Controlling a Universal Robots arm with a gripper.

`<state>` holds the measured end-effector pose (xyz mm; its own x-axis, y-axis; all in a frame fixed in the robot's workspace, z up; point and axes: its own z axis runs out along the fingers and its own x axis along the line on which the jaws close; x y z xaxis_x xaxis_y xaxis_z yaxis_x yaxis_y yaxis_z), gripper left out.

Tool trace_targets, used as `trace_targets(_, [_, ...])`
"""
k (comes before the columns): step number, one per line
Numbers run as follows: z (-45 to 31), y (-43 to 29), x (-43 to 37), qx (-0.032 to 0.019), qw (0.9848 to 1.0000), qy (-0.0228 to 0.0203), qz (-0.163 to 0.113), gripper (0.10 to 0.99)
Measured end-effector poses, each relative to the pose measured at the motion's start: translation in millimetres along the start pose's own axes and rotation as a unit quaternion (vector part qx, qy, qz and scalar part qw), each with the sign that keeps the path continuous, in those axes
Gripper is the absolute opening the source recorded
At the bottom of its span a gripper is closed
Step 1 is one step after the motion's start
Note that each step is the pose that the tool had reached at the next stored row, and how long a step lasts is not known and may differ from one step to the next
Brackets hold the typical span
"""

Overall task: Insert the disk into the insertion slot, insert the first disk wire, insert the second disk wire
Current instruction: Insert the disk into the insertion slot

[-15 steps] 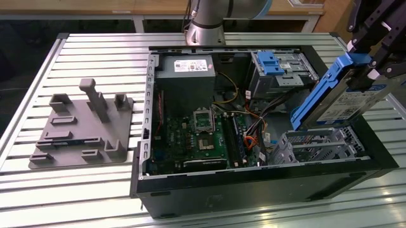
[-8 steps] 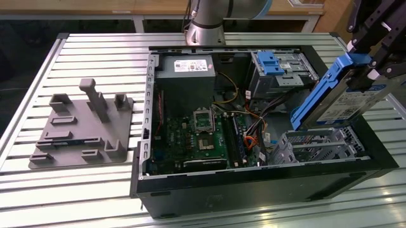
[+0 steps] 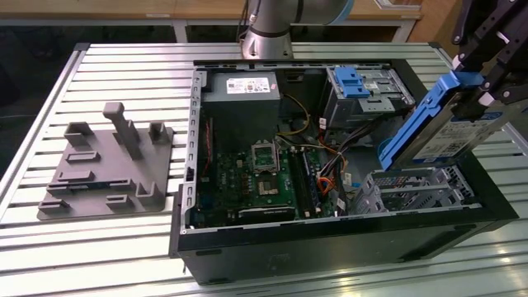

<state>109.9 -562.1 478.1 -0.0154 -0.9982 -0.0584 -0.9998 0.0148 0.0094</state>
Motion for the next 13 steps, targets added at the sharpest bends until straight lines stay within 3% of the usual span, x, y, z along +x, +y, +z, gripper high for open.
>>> trace_targets(13, [6.6, -1.6, 0.4, -0.0005, 1.0, 0.0, -0.003, 0.361])
